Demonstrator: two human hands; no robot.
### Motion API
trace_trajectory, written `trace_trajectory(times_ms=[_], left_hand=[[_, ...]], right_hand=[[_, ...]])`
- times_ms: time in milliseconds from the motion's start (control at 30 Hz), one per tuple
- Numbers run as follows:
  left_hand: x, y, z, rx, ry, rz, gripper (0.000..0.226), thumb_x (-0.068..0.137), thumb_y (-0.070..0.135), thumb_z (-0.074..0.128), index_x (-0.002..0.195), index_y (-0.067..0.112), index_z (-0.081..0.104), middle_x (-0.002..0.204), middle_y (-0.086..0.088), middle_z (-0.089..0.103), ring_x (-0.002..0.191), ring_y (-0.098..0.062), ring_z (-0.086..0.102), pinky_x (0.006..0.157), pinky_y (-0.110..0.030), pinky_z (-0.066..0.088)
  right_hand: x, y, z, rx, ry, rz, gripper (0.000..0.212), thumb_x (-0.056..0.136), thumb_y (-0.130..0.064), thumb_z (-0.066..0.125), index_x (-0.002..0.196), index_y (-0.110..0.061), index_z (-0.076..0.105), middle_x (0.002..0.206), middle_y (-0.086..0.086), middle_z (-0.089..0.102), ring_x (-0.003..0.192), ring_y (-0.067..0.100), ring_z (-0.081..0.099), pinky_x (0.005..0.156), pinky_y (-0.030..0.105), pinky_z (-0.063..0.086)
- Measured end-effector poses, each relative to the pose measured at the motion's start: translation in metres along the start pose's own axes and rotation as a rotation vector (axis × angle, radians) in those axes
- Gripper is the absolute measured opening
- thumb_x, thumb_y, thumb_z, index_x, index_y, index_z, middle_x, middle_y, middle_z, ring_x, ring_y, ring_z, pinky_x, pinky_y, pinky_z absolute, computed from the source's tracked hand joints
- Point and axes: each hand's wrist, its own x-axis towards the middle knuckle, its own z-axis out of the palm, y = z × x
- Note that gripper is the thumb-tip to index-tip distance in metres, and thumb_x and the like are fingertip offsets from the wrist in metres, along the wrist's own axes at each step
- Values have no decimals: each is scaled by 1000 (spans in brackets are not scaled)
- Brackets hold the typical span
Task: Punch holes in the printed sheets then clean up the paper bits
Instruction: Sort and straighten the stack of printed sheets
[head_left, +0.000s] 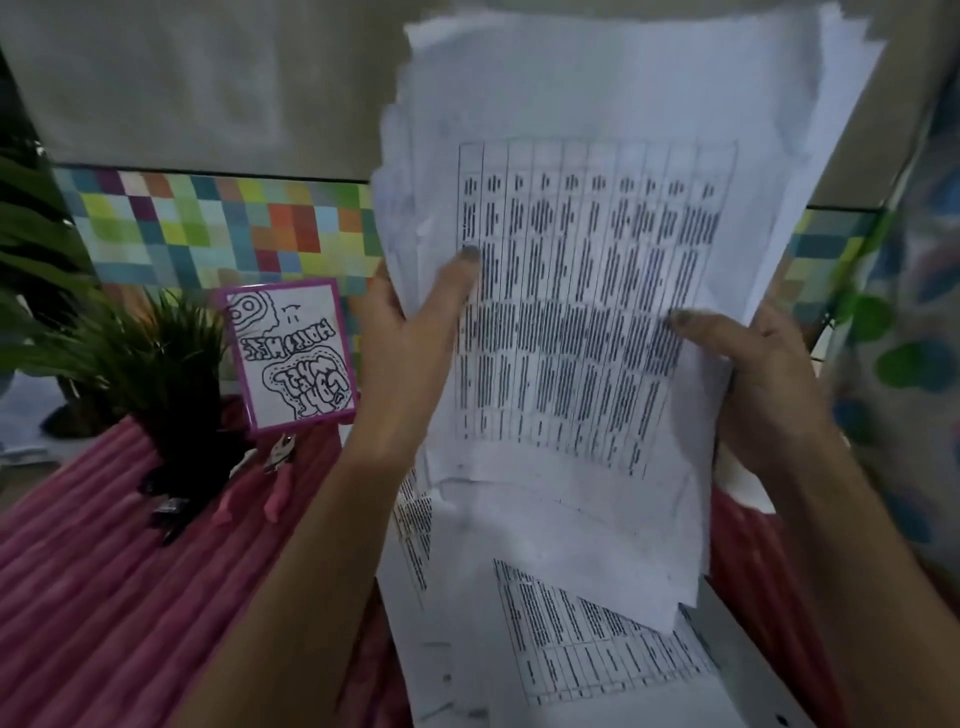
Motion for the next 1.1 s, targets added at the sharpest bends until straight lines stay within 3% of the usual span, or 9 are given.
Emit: trace_trajectory(times_ms=[67,167,300,467,600,700,833,967,1100], left_hand=[[5,-3,-3,27,-4,-48,19,88,40,69,103,32,60,92,25,67,87,6,64,86,-21,51],[8,-10,-10,77,-23,-111,29,89,50,64,110,36,51,90,35,57,80,24,51,76,-6,39],[7,-22,-10,175,-152,-230,15,88,46,64,96,38,54,84,30,54,65,28,50,61,3,36],[-3,-46,-13,211,-121,-271,100,63,59,77,143,17,36,145,-2,47,134,-21,45,115,-39,30],[-9,-49,-13,36,50,-207,53,73,53,79,117,37,53,122,16,59,119,-11,53,111,-35,35],[-15,-51,-13,45,-46,-196,24,81,36,78,100,48,71,108,23,70,110,3,62,106,-28,41],[-19,-59,-14,166,-124,-176,57,74,49,81,123,28,62,120,-1,69,116,-22,64,99,-39,52],[-18,-50,-7,112,-45,-46,32,84,21,76,114,25,65,98,10,72,104,-15,68,86,-25,55],[-18,-33,-1,118,-70,52,23,84,16,75,102,26,65,97,10,73,102,-12,69,94,-35,55]], right_hand=[[-4,9,-5,8,2,63,18,66,-8,74,79,-20,74,77,-7,73,77,14,70,72,30,54],[-14,28,-10,63,-40,169,57,58,-6,76,114,-12,66,99,4,74,91,27,70,78,42,56],[-22,42,-7,58,85,116,37,83,11,57,101,-21,64,81,-14,75,74,5,71,64,22,55],[-10,42,-10,40,65,126,29,86,11,49,91,-11,67,73,-7,73,67,7,68,56,18,51],[-12,49,-15,-118,-2,127,24,80,-6,61,100,-16,68,82,-7,74,75,15,68,62,19,50],[-19,52,-14,-161,-11,141,32,86,6,53,106,-16,67,97,-6,75,93,14,70,77,28,53],[-22,52,-14,-162,-16,157,38,87,7,57,108,-23,66,104,-5,75,100,21,70,80,35,53],[-18,41,-7,-140,21,46,43,85,6,62,109,-30,63,108,-11,73,104,15,68,87,34,54],[-17,26,-5,-154,-21,-54,41,85,6,63,112,-25,61,111,-6,72,105,18,67,89,37,54]])
